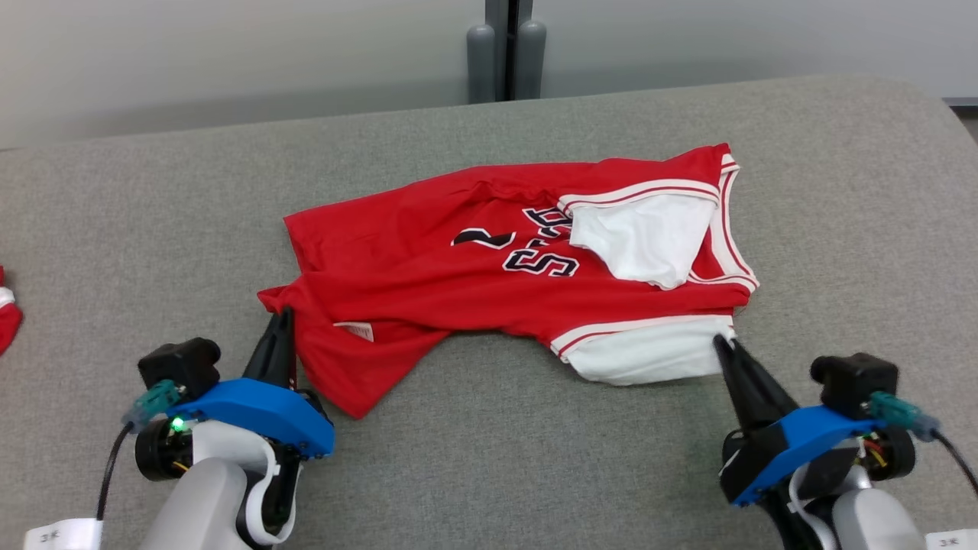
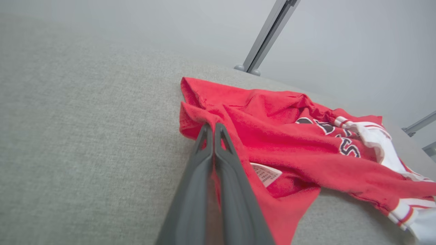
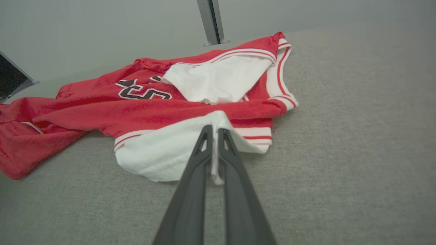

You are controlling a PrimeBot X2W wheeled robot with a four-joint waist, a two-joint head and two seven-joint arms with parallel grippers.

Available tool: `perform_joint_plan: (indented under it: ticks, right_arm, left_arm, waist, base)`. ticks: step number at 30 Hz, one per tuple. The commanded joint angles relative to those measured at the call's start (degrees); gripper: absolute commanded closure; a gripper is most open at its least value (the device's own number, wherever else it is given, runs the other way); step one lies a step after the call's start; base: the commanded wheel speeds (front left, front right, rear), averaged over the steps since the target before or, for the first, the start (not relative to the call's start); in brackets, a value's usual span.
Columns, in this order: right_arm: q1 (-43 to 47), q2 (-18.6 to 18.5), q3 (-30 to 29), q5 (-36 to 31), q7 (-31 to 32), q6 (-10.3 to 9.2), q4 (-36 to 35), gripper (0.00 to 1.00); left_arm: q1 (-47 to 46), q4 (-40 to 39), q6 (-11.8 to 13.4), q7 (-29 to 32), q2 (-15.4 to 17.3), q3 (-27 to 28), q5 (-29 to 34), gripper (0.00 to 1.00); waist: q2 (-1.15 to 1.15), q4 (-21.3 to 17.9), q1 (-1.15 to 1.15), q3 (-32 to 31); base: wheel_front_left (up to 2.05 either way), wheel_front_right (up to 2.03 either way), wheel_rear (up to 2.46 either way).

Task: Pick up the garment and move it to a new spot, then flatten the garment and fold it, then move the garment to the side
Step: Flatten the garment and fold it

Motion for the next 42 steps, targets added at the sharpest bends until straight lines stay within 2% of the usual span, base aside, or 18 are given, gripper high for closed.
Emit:
perform_joint_plan:
  ticks: [1, 3, 6, 10, 14, 19, 25, 30, 36, 39, 42]
  right_arm:
    - [0.4, -0.2, -1.3, 0.5, -0.1, 0.03, -3.1, 1.0]
    - [0.3, -0.3, -3.8, 0.5, 0.5, 0.03, -8.1, 1.0]
    - [-0.7, -0.2, -7.7, -1.3, 3.3, 0.03, -15.8, 1.0]
    - [-4.0, -0.6, -9.3, -4.3, 9.3, 0.03, -26.0, 1.0]
    - [-10.4, -4.8, -9.1, -7.2, 14.8, 0.03, -33.0, 1.0]
    - [-20.6, -11.6, -8.1, -7.4, 18.7, 0.03, -35.9, 1.0]
    - [-31.5, -16.4, -6.5, -4.2, 19.2, 0.03, -30.4, 1.0]
    - [-40.7, -14.9, -6.0, -2.0, 16.4, 0.03, -20.9, 1.0]
    - [-55.2, -12.5, -2.8, 0.5, 10.0, 0.03, -4.7, 1.0]
    - [-63.2, -11.5, -2.8, -0.6, 3.7, 0.03, 2.1, 1.0]
    - [-70.6, -11.6, -3.3, -2.5, -2.7, 0.03, 5.8, 1.0]
  left_arm:
    - [1.0, -2.9, -0.6, -0.7, 0.7, 1.0, -1.2, 1.0]
    - [1.3, -7.7, -1.5, -0.5, 0.9, 2.5, -3.2, 1.0]
    - [2.4, -15.1, -2.0, 1.6, 3.2, 3.9, -4.8, 1.0]
    - [2.2, -27.0, -1.4, 7.0, 6.8, 4.8, -6.0, 1.0]
    - [-1.0, -36.5, -0.8, 13.4, 11.5, 5.6, -6.2, 1.0]
    - [-6.7, -44.0, 0.3, 20.0, 14.8, 7.0, -7.7, 1.0]
    - [-14.7, -46.9, 0.9, 26.4, 16.9, 8.0, -10.2, 1.0]
    - [-22.0, -42.3, 1.4, 29.1, 18.2, 9.0, -10.4, 1.0]
    - [-34.2, -32.7, 1.3, 27.3, 18.9, 10.2, -7.8, 1.0]
    - [-40.5, -27.1, 1.6, 24.7, 18.5, 11.5, -6.5, 1.0]
    - [-47.5, -24.0, 1.4, 21.7, 18.2, 12.5, -5.5, 1.0]
  waist:
    - [0.0, -0.8, 0.0, -1.2]
    - [0.0, -1.2, 0.0, -2.0]
    - [0.0, -1.8, 0.0, -3.4]
    - [0.0, -2.1, 0.0, -5.0]
    - [0.0, -2.3, 0.0, -5.8]
    - [0.0, -2.2, 0.0, -5.7]
    - [0.0, -2.1, 0.0, -2.5]
    - [0.0, -2.2, 0.0, 4.4]
    - [0.0, -2.4, 0.0, 16.3]
    - [0.0, -2.5, 0.0, 19.3]
    - [0.0, -2.2, 0.0, 21.7]
  base:
    - [0.0, 0.0, 0.0]
    - [0.0, 0.0, 0.0]
    - [0.0, 0.0, 0.0]
    - [0.0, 0.0, 0.0]
    - [0.0, 0.0, 0.0]
    - [0.0, 0.0, 0.0]
    - [0.0, 0.0, 0.0]
    - [0.0, 0.0, 0.0]
    - [0.0, 0.0, 0.0]
    - [0.0, 0.0, 0.0]
    - [0.0, 0.0, 0.0]
